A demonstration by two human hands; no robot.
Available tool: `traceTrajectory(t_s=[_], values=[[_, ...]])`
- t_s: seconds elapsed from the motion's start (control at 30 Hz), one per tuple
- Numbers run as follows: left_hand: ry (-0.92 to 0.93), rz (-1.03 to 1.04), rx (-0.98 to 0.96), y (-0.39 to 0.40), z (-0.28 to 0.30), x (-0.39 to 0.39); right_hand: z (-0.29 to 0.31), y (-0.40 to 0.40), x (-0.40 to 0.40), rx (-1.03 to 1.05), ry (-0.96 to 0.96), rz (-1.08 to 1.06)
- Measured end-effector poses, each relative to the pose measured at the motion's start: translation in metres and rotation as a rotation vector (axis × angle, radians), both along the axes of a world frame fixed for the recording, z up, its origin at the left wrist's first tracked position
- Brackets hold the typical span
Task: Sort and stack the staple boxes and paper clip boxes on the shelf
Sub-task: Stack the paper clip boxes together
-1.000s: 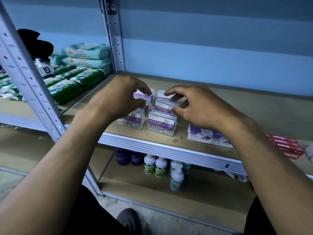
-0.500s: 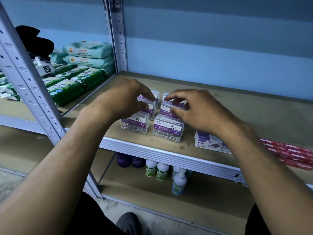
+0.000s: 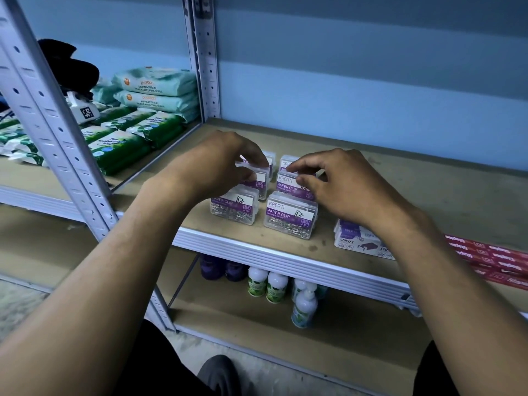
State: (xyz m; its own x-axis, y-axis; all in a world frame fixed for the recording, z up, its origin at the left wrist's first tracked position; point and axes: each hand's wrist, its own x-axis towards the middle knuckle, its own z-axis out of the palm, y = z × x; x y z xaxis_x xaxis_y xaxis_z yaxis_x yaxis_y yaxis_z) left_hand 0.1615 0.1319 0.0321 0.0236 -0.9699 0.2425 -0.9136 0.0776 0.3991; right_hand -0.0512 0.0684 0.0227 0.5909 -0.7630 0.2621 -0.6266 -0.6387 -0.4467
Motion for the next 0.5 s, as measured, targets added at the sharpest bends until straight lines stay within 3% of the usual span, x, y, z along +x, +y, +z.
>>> traceTrajectory(t_s=[0.5], values=[[-0.011,-0.028,-0.028,0.023,0.004,-0.001,0.011,0.014,-0.007,0.027,-0.002,0.044]])
